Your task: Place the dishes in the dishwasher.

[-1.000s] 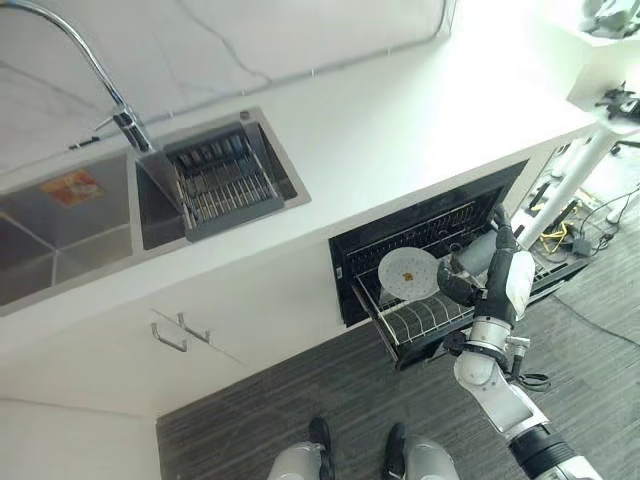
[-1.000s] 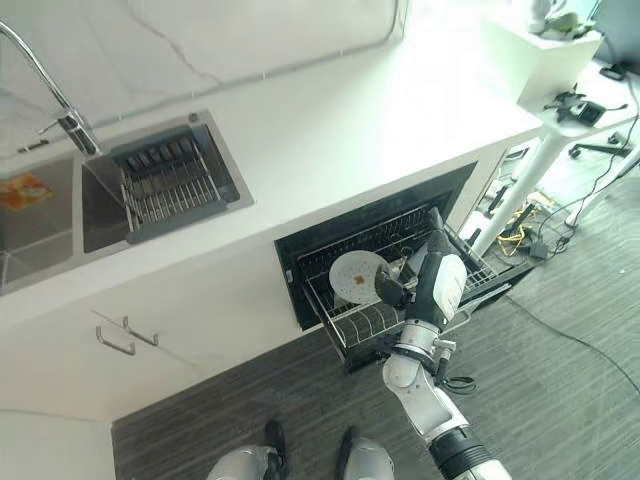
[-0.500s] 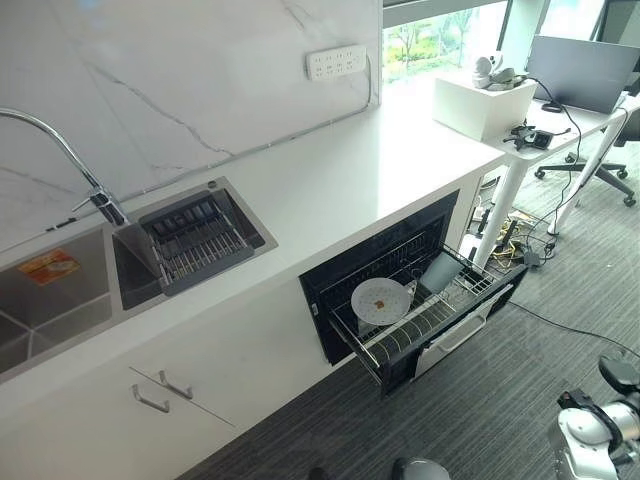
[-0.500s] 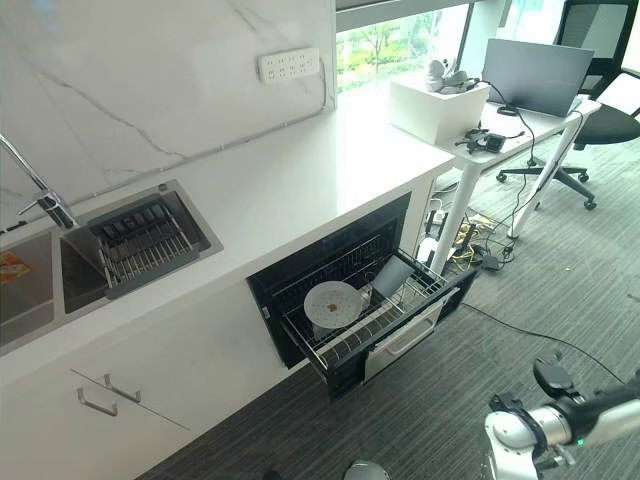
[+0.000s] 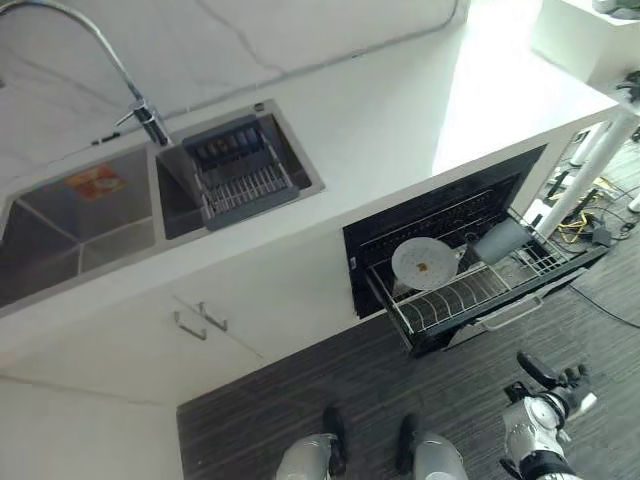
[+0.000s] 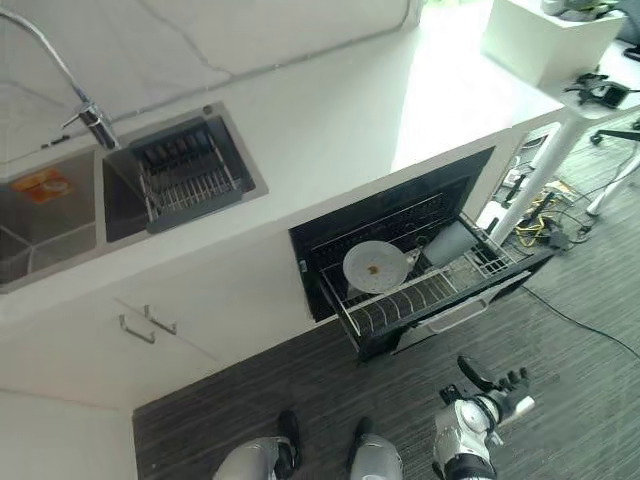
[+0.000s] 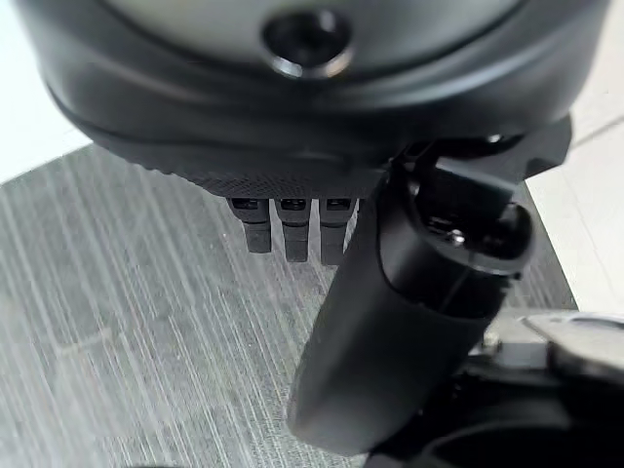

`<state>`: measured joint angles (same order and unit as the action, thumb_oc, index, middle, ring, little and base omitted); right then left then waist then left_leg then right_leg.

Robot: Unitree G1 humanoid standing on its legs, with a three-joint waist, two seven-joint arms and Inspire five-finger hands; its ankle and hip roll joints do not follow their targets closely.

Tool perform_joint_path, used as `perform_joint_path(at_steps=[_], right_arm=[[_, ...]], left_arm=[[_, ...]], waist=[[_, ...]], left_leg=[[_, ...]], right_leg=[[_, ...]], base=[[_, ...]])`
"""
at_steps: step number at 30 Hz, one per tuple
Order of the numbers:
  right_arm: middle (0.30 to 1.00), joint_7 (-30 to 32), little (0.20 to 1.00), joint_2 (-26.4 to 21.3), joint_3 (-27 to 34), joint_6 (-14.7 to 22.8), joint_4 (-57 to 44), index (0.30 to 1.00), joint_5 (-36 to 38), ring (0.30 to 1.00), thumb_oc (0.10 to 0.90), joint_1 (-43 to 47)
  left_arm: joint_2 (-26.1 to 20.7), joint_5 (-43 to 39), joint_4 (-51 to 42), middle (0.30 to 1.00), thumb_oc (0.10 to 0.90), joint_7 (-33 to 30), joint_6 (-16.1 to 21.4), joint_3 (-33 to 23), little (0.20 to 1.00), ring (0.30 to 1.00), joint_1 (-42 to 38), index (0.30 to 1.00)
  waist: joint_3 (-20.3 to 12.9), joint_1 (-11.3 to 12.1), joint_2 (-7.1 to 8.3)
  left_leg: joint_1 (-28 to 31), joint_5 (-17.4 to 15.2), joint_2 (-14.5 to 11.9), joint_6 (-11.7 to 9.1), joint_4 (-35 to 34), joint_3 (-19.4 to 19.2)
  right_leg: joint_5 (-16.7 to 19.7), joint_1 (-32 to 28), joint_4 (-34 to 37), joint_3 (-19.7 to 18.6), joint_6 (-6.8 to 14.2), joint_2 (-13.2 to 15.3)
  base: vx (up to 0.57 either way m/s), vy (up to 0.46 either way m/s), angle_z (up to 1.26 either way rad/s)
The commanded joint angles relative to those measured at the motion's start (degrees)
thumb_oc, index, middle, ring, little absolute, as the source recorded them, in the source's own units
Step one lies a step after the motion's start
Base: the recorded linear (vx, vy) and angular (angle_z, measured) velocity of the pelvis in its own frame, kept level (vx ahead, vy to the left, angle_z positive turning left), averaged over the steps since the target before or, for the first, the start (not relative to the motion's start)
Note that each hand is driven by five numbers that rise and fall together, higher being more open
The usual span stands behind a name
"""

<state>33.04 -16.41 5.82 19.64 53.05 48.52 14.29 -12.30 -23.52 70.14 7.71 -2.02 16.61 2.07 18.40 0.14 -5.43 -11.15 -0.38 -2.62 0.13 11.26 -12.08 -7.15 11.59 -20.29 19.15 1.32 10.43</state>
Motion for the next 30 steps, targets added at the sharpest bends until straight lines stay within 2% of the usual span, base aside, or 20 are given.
perform_joint_path(at_steps=[1,2,3,4,6,7,8,17,22,30], right_arm=[[0.9,-5.6,0.9,-3.5,-0.2,0.5,-1.8,0.9,3.9,0.9,0.8,2.1],[0.9,-4.7,0.9,-2.9,-2.9,-0.2,-0.3,0.9,1.2,0.9,0.8,6.9],[0.9,-4.7,0.9,-2.9,-2.9,-0.2,-0.3,0.9,1.2,0.9,0.8,6.9],[0.9,-3.2,0.9,-4.8,-5.6,-1.5,1.8,0.9,-3.0,0.9,0.8,13.4],[0.9,-2.7,0.9,-7.2,-6.5,-2.8,2.9,0.9,-5.2,0.9,0.8,17.5],[0.9,-2.8,0.9,-7.7,-6.7,-3.1,3.1,0.9,-5.9,0.9,0.8,18.2],[0.9,-3.3,0.9,-10.4,-7.3,-4.5,4.3,0.9,-8.1,0.9,0.8,21.5],[0.9,-4.8,0.9,-19.8,-10.9,-6.5,6.4,0.9,-18.5,0.9,0.8,32.8],[0.9,-4.9,0.9,-24.7,-14.8,-7.1,5.8,0.9,-24.9,0.9,0.8,38.3],[0.9,-3.9,0.9,-28.2,-20.7,-8.0,6.0,0.9,-31.0,0.9,0.8,47.1]], left_arm=[[1.8,-5.1,-4.8,0.9,0.8,0.1,5.7,-1.7,0.9,0.9,-3.8,0.9],[2.0,-5.5,-4.9,0.9,0.8,-0.9,5.6,-1.3,0.9,0.9,-4.6,0.9],[2.0,-5.5,-4.9,0.9,0.8,-0.9,5.6,-1.3,0.9,0.9,-4.6,0.9],[2.0,-5.8,-4.7,0.9,0.8,0.4,6.0,-0.5,0.9,0.9,-5.8,0.9],[2.0,-6.6,-5.5,0.9,0.8,1.1,6.0,0.2,0.9,0.9,-6.5,0.9],[2.0,-6.8,-5.6,0.9,0.8,1.2,6.0,0.3,0.9,0.9,-6.6,0.9],[1.7,-7.1,-6.4,0.9,0.8,1.9,6.1,0.8,0.9,0.9,-7.0,0.9],[0.0,-6.4,-8.1,0.9,0.8,3.4,5.5,0.8,0.9,0.9,-6.9,0.9],[-1.7,-6.7,-8.9,0.9,0.8,4.3,5.7,0.2,0.9,0.9,-6.0,0.9],[-4.4,-8.7,-11.8,0.9,0.8,5.3,4.9,-1.2,0.9,0.9,-6.0,0.9]], waist=[[1.8,0.1,-1.16],[3.3,1.5,-1.49],[3.3,1.5,-1.49],[4.8,2.5,-2.26],[5.7,3.1,-2.98],[5.8,3.2,-3.1],[6.4,3.8,-3.04],[7.9,5.6,-3.2],[8.2,6.7,-2.25],[8.7,9.2,-0.2]], left_leg=[[2.8,-7.1,-0.1,-0.6,5.9,2.6],[1.8,-6.4,0.7,-0.6,5.9,3.6],[1.8,-6.4,0.7,-0.6,5.9,3.6],[0.5,-5.7,1.2,-0.8,5.9,4.4],[-0.8,-5.2,1.4,-0.8,5.9,4.6],[-1.1,-5.2,1.5,-0.8,5.9,4.6],[-1.5,-6.0,2.1,-1.1,5.9,4.9],[-4.4,-5.5,2.6,-0.5,5.9,4.8],[-5.6,-5.5,2.3,-0.3,5.9,4.7],[-7.0,-5.4,2.4,0.5,5.9,5.3]], right_leg=[[-3.9,-7.1,-1.0,0.9,-0.1,-2.4],[-4.7,-6.2,-2.7,0.9,-0.6,-2.2],[-4.7,-6.2,-2.7,0.9,-0.6,-2.2],[-5.1,-4.2,-4.2,1.0,-0.8,-1.8],[-5.1,-2.3,-5.1,0.9,-0.8,-1.5],[-5.1,-1.9,-5.3,0.9,-0.8,-1.4],[-6.7,-0.7,-6.5,0.0,-0.2,-0.8],[-5.7,3.3,-7.5,-0.3,0.7,0.0],[-3.6,4.3,-5.2,-0.4,1.7,0.1],[0.6,4.9,-0.5,-0.7,3.5,0.0]], base=[[0.04,0.038,0.37],[0.04,0.008,0.21],[0.05,0.053,0.29],[-0.02,0.083,0.11],[-0.05,0.091,0.11],[0.0,0.072,0.07],[-0.01,0.066,0.09],[-0.01,0.048,0.09],[0.02,0.041,0.06],[0.05,0.022,-0.02]])
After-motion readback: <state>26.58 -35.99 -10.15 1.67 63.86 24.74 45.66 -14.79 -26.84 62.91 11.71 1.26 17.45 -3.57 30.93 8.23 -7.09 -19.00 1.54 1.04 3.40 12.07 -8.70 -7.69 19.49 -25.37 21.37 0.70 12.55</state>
